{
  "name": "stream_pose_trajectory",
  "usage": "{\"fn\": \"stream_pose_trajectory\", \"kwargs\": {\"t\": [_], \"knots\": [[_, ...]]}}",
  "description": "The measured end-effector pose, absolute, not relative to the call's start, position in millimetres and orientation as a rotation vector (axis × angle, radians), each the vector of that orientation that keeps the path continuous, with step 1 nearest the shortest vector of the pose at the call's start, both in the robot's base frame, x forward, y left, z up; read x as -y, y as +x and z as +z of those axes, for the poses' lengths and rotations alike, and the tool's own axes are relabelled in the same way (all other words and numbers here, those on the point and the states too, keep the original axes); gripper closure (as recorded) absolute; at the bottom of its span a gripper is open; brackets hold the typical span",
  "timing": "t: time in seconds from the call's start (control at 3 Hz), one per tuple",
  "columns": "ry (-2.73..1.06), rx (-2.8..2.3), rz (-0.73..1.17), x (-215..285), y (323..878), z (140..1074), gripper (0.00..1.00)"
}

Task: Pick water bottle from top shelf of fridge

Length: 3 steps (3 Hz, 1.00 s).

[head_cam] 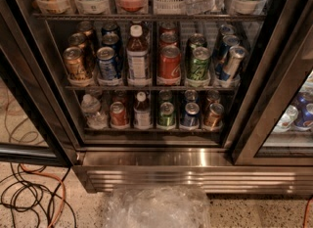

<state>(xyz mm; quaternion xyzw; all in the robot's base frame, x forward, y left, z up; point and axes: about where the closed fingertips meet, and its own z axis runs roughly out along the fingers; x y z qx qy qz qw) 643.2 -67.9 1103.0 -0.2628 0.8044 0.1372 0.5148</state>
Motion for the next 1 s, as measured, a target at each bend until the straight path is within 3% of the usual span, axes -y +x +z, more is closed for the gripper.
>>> {"fn": "stream_pose_trajectory", "kwargs": {"t": [1.0], "knots": [[-0.637, -1.948, 0.342, 67.9, 633.6, 1106.4, 1.0]]}}
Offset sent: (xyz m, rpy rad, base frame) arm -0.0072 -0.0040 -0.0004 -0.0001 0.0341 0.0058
